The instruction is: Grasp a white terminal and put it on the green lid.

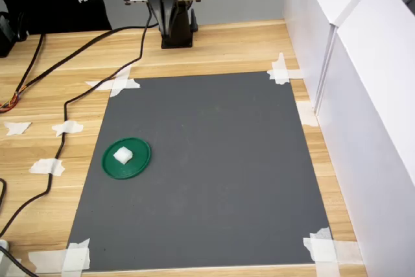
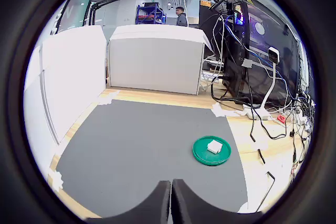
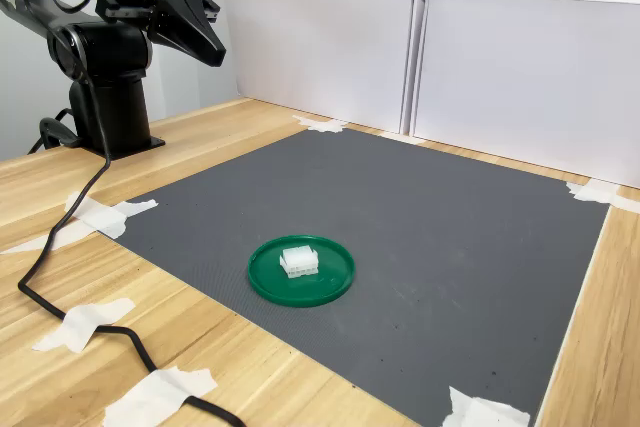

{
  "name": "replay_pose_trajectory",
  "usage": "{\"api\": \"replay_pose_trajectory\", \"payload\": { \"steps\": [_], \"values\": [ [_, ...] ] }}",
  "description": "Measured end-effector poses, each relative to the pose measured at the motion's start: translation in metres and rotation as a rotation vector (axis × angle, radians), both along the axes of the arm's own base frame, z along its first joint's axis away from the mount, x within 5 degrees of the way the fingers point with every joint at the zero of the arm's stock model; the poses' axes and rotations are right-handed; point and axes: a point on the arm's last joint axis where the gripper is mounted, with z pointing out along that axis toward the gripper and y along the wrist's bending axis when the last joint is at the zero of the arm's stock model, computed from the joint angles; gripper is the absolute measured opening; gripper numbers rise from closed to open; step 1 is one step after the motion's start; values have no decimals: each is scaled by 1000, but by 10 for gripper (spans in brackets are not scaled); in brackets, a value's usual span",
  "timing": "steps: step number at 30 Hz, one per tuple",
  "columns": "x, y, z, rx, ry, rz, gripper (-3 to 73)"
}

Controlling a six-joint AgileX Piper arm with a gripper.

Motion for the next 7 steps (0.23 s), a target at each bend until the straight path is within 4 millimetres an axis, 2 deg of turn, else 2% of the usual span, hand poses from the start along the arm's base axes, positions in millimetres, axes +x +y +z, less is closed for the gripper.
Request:
{"api": "replay_pose_trajectory", "payload": {
  "steps": [7],
  "values": [
    [-6, 0, -4, -1, -25, 4, -16]
  ]
}}
